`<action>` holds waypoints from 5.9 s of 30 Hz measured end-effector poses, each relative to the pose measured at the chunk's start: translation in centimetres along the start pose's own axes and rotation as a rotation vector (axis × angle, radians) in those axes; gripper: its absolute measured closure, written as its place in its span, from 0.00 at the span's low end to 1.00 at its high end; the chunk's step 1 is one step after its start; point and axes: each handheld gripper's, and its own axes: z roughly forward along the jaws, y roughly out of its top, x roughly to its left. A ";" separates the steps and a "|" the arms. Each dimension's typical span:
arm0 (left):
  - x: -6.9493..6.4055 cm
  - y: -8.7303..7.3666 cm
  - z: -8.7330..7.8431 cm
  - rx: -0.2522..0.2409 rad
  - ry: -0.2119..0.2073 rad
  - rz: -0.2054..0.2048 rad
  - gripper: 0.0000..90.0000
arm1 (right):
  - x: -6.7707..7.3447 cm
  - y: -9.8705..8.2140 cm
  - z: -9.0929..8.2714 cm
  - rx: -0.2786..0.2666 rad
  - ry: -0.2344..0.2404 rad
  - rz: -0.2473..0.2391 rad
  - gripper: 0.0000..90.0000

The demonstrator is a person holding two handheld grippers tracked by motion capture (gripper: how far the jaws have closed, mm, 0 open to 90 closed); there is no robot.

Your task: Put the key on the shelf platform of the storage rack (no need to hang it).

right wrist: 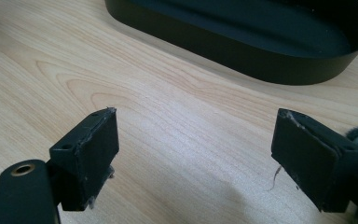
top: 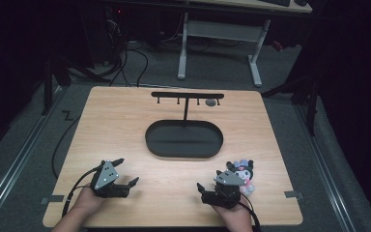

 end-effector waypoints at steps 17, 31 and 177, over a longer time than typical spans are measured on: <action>0.0 0.0 0.0 -0.002 -0.005 0.004 0.17 | -0.1 0.1 0.1 0.008 0.008 0.017 0.17; -0.1 0.0 0.0 0.000 -0.008 0.012 0.17 | -0.5 0.2 -0.2 0.002 0.010 0.033 0.16; -0.1 0.0 0.1 0.006 -0.004 0.002 0.17 | -7.5 -0.4 -4.2 0.455 -0.212 0.180 0.53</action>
